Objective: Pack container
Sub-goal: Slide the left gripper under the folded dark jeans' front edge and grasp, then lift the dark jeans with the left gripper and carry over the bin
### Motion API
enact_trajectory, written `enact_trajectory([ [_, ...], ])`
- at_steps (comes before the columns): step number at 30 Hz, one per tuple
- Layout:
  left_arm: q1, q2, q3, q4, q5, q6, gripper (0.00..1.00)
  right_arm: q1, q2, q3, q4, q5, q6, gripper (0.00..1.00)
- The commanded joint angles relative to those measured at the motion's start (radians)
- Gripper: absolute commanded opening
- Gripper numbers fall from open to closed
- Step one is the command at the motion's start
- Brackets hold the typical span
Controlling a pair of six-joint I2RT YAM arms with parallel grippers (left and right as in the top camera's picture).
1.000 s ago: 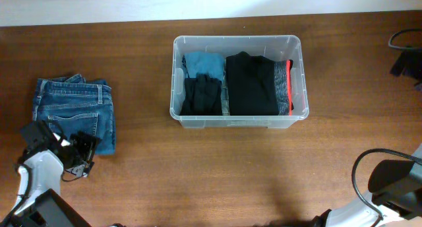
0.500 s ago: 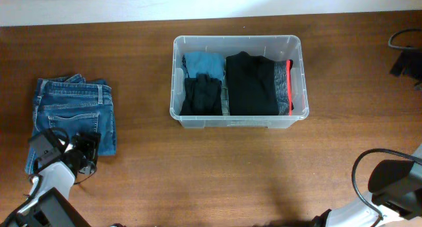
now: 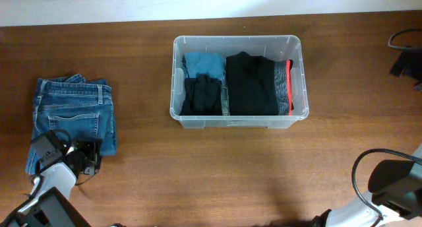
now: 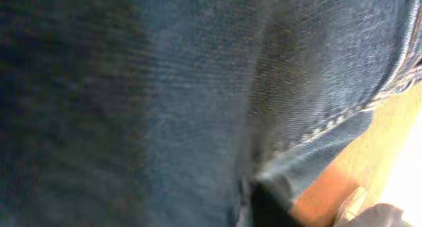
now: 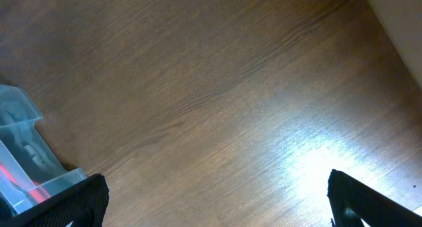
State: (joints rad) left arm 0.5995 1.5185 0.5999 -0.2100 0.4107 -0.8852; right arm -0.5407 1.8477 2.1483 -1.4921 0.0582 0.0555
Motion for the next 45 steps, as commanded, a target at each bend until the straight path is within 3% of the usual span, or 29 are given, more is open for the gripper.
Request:
enact_trajectory([
  [1, -0.001, 0.007, -0.011, 0.001, -0.028, -0.027, 0.1, -0.003, 0.001, -0.005, 0.0, -0.002, 0.004, 0.98],
  [11, -0.001, -0.042, -0.005, 0.015, -0.04, 0.008, 0.01, -0.003, 0.001, -0.005, 0.0, -0.002, 0.004, 0.99],
  [17, -0.001, -0.201, 0.036, 0.004, -0.019, 0.147, 0.01, -0.003, 0.001, -0.005, 0.0, -0.002, 0.004, 0.99],
  [23, -0.001, -0.369, 0.083, 0.024, 0.1, 0.343, 0.01, -0.003, 0.001, -0.005, 0.0, -0.002, 0.004, 0.98],
  [38, -0.01, -0.418, 0.272, 0.141, 0.311, 0.317, 0.0, -0.003, 0.001, -0.005, 0.0, -0.002, 0.004, 0.99],
  [45, -0.114, -0.372, 0.454, 0.181, 0.393, 0.314, 0.01, -0.003, 0.001, -0.005, 0.0, -0.002, 0.004, 0.99],
])
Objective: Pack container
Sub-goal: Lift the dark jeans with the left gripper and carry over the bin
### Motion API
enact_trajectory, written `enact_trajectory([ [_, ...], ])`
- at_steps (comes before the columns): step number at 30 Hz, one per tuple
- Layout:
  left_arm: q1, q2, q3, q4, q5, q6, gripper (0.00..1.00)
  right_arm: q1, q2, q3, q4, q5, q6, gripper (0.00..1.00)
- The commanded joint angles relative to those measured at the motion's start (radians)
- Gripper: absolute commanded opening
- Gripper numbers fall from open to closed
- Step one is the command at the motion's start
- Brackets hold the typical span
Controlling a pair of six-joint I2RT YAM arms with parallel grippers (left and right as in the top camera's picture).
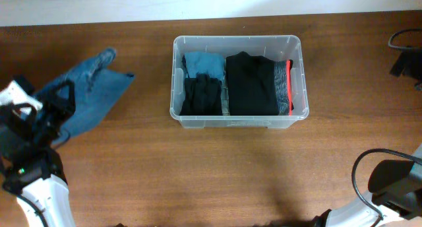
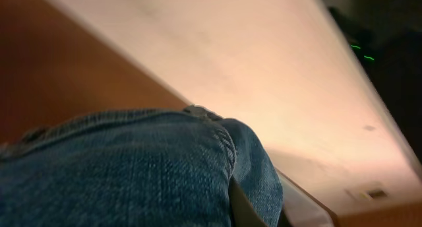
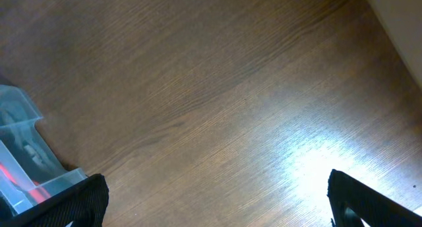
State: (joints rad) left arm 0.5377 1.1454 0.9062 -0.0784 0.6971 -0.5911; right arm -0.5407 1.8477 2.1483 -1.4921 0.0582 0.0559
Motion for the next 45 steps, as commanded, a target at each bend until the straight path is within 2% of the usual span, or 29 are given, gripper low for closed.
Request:
enact_trajectory([
  [1, -0.074, 0.02, 0.187, 0.05, 0.118, 0.02, 0.01, -0.003, 0.001, -0.005, 0.0, -0.002, 0.003, 0.99],
  [8, -0.267, 0.24, 0.508, 0.09, 0.242, 0.02, 0.01, -0.003, 0.001, -0.005, 0.0, -0.002, 0.003, 0.99],
  [14, -0.473, 0.508, 0.853, 0.089, 0.359, 0.02, 0.0, -0.003, 0.001, -0.005, 0.0, -0.002, 0.003, 0.99],
  [21, -0.687, 0.759, 1.141, 0.087, 0.369, 0.017, 0.01, -0.003, 0.001, -0.005, 0.0, -0.002, 0.003, 0.99],
  [25, -0.763, 0.837, 1.173, 0.137, 0.365, 0.018, 0.0, -0.003, 0.001, -0.005, 0.0, -0.002, 0.003, 0.99],
  [32, -0.873, 0.917, 1.173, 0.147, 0.365, 0.143, 0.0, -0.003, 0.001, -0.005, 0.0, -0.002, 0.003, 0.98],
  [40, -0.937, 0.936, 1.173, 0.144, 0.375, 0.265, 0.0, -0.003, 0.001, -0.005, 0.0, -0.002, 0.003, 0.98],
  [45, -0.972, 0.951, 1.173, 0.125, 0.381, 0.286, 0.0, -0.003, 0.001, -0.005, 0.0, -0.002, 0.003, 0.98],
])
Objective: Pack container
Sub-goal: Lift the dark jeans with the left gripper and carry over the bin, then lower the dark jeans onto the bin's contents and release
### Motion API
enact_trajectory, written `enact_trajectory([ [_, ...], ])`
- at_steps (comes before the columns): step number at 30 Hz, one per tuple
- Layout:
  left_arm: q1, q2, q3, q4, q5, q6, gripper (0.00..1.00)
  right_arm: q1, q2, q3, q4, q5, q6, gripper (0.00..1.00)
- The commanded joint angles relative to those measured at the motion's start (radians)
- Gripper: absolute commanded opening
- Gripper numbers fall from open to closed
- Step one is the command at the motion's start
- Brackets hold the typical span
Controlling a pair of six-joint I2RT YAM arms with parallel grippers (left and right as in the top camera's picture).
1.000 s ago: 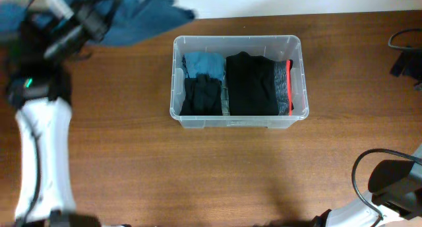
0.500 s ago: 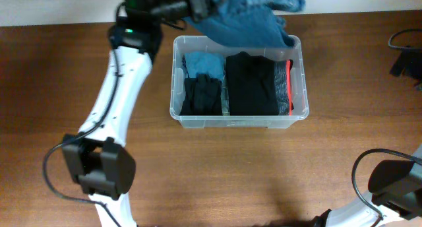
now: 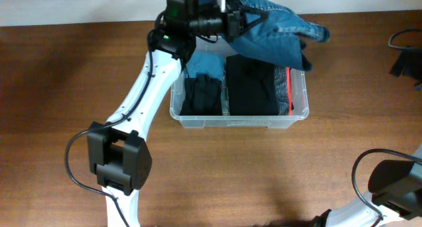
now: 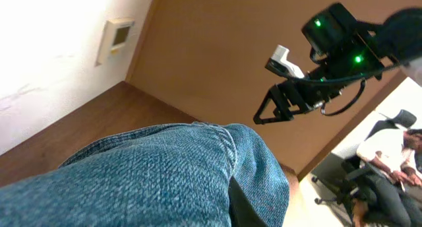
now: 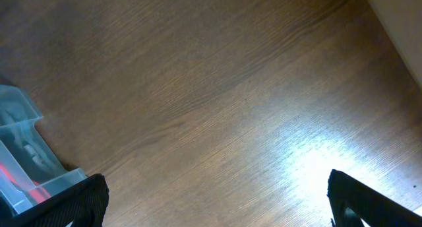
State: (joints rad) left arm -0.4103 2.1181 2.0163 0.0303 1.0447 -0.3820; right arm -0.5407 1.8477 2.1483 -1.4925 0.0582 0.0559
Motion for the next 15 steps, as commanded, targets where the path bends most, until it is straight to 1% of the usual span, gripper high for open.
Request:
enact_trajectory([
  [1, -0.029, -0.014, 0.063, -0.014, 0.033, 0.106, 0.0, -0.003, 0.001, -0.005, 0.0, -0.002, 0.003, 0.99],
  [5, -0.035, 0.011, 0.063, -0.125, 0.032, 0.195, 0.0, -0.003, 0.001, -0.005, 0.0, -0.002, 0.003, 0.98],
  [12, -0.035, 0.026, 0.063, -0.319, 0.031, 0.296, 0.0, -0.003, 0.001, -0.005, 0.0, -0.002, 0.003, 0.99],
  [13, -0.035, 0.026, 0.063, -0.35, 0.023, 0.306, 0.0, -0.003, 0.001, -0.005, 0.0, -0.002, 0.003, 0.98],
  [15, -0.035, 0.026, 0.063, -0.437, -0.045, 0.309, 0.0, -0.003, 0.001, -0.005, 0.0, -0.002, 0.003, 0.98],
])
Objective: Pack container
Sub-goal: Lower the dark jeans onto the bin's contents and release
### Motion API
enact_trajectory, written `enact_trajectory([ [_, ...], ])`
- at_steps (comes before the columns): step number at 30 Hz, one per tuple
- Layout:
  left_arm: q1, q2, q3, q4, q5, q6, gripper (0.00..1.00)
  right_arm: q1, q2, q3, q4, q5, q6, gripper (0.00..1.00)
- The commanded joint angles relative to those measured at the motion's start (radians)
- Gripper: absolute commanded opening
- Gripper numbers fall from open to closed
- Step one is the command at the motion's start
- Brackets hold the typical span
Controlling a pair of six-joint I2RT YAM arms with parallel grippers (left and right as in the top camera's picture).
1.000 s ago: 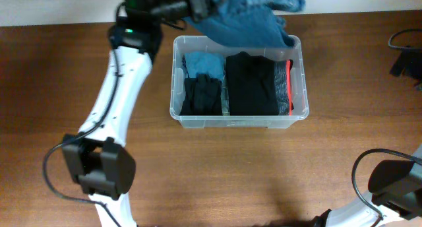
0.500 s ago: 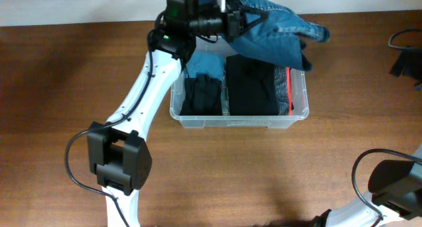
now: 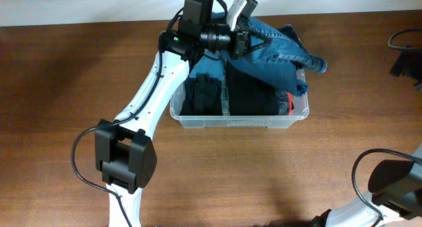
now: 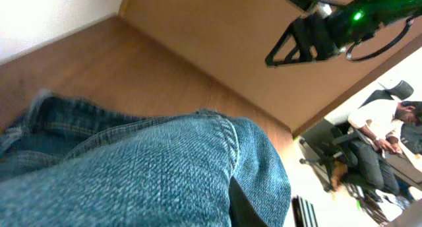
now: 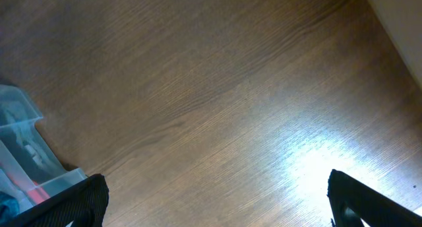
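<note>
My left gripper (image 3: 241,37) is shut on the blue jeans (image 3: 280,54) above the back of the clear plastic container (image 3: 174,95). The jeans hang from it and drape over the container's right half and back right rim. In the left wrist view the denim (image 4: 132,174) fills the lower frame, with one dark finger (image 4: 245,210) showing beside it. Inside the container lie a large black garment (image 3: 250,98), a smaller black piece (image 3: 202,95) and a teal piece (image 3: 208,63). My right gripper (image 5: 217,200) is open over bare table, with a corner of the container (image 5: 26,164) at its left.
The brown wooden table (image 3: 79,88) carries only the container. A black cable and device (image 3: 403,55) sit at the right edge. The right arm's base (image 3: 390,181) is at the lower right corner. A pale wall runs along the back edge.
My left gripper has shifted slightly right and lower. The jeans, held higher over the container's back right, now sag onto its right half. The right arm has not moved.
The jeans lay folded at the table's far left with my left gripper at their near edge. Then they hung lifted and unfolded from the gripper at the left. Then they were over the container's back, and now they droop onto its right side.
</note>
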State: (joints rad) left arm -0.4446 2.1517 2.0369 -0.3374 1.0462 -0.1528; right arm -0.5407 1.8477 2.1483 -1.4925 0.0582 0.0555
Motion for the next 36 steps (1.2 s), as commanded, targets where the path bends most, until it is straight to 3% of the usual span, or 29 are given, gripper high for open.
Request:
enact_trajectory([
  [1, 0.0, -0.008, 0.042, -0.115, -0.093, 0.08, 0.0, -0.003, 0.001, -0.005, 0.0, -0.002, 0.004, 0.99],
  [9, 0.0, -0.009, 0.043, -0.445, -0.443, 0.079, 0.0, -0.003, 0.001, -0.005, 0.0, -0.002, 0.004, 0.98],
  [21, 0.0, -0.011, 0.043, -0.778, -0.681, 0.079, 0.0, -0.003, 0.001, -0.005, 0.0, -0.002, 0.004, 0.99],
  [36, 0.0, -0.042, 0.043, -1.116, -0.846, 0.078, 0.0, -0.003, 0.001, -0.005, 0.0, -0.002, 0.004, 0.98],
])
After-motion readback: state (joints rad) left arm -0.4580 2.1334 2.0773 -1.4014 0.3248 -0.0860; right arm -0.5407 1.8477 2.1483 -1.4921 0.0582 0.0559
